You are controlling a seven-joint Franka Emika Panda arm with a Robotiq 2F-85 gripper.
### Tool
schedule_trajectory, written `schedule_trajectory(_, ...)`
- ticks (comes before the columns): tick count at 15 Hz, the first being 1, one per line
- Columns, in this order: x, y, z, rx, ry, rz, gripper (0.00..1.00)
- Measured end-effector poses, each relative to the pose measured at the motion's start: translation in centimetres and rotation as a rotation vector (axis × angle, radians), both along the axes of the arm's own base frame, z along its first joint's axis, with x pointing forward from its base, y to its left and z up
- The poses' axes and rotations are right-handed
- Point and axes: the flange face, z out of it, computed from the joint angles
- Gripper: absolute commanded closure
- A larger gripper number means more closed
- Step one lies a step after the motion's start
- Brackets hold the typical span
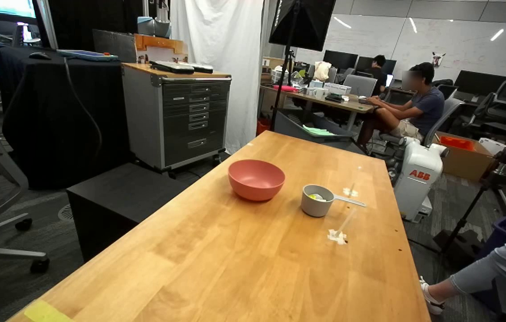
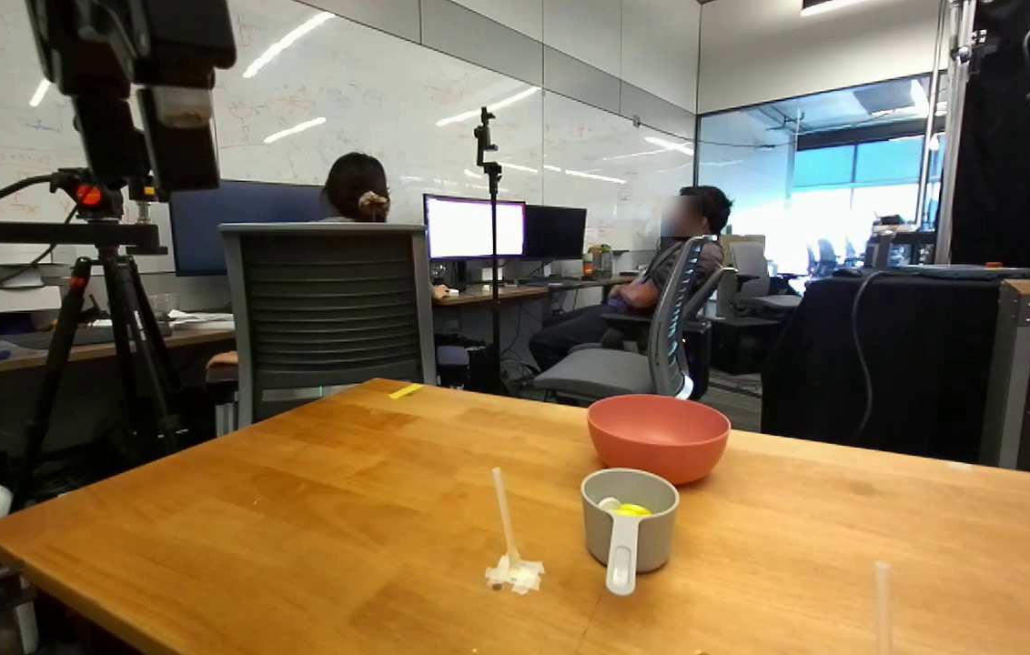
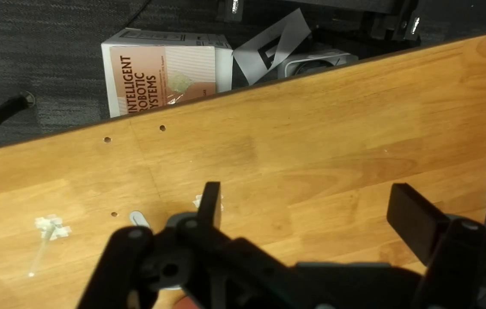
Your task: Pour the contents in the cup into the bowl
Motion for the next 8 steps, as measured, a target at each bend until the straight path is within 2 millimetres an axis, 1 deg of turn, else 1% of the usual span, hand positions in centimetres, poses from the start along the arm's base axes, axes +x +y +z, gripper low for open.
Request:
schedule_trajectory(4, 0.6, -0.4, 0.8, -0.007, -0.02, -0.009, 0.0)
schedule_trajectory(8, 1.9, -1.2, 1.8, -0.023, -0.063, -0.027, 0.0)
